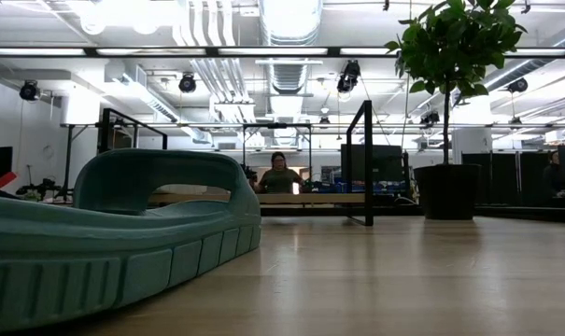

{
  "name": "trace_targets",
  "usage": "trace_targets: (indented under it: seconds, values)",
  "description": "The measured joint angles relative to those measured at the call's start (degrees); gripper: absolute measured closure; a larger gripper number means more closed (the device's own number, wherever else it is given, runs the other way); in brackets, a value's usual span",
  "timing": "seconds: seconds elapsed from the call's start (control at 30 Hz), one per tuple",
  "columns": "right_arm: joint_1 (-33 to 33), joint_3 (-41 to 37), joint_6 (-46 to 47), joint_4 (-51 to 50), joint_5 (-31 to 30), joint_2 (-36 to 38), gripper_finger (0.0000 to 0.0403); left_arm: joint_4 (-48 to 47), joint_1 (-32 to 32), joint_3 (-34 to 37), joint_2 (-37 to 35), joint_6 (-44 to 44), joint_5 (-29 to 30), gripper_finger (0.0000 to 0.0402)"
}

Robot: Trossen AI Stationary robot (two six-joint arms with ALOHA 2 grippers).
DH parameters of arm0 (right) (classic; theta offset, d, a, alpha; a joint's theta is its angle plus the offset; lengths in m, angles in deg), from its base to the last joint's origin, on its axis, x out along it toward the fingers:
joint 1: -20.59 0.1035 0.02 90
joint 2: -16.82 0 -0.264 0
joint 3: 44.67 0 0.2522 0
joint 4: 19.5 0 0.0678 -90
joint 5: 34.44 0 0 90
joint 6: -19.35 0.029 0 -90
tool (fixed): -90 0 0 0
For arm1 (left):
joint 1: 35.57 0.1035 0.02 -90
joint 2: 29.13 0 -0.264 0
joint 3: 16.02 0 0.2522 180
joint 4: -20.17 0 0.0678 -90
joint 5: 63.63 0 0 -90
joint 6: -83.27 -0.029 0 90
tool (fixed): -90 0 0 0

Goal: Pick and place slides into the shelf
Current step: Put the left grey slide on the shelf

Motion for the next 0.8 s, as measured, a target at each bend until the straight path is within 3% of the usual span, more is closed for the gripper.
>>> trace_targets:
  seconds: [0.13, 0.57, 0.67, 0.8]
  values:
    - [0.1, 0.0, 0.6, 0.6, -4.6, -0.6, 0.0375, 0.4, 0.1, 0.0, 0.0, 0.0, 0.3, 0.0366]
    - [0.0, 0.0, 2.5, 1.1, -5.2, -0.2, 0.0375, 0.7, 0.0, 0.0, 0.0, 0.0, 1.3, 0.0346]
    - [-0.1, 0.0, 3.1, 1.3, -5.4, -0.2, 0.0375, 0.9, 0.0, 0.5, 0.0, 0.0, 2.1, 0.0317]
    - [-0.2, -0.1, 4.7, 1.1, -8.5, -0.2, 0.0376, 1.4, 0.0, 0.6, 0.0, 0.3, 10.2, 0.0254]
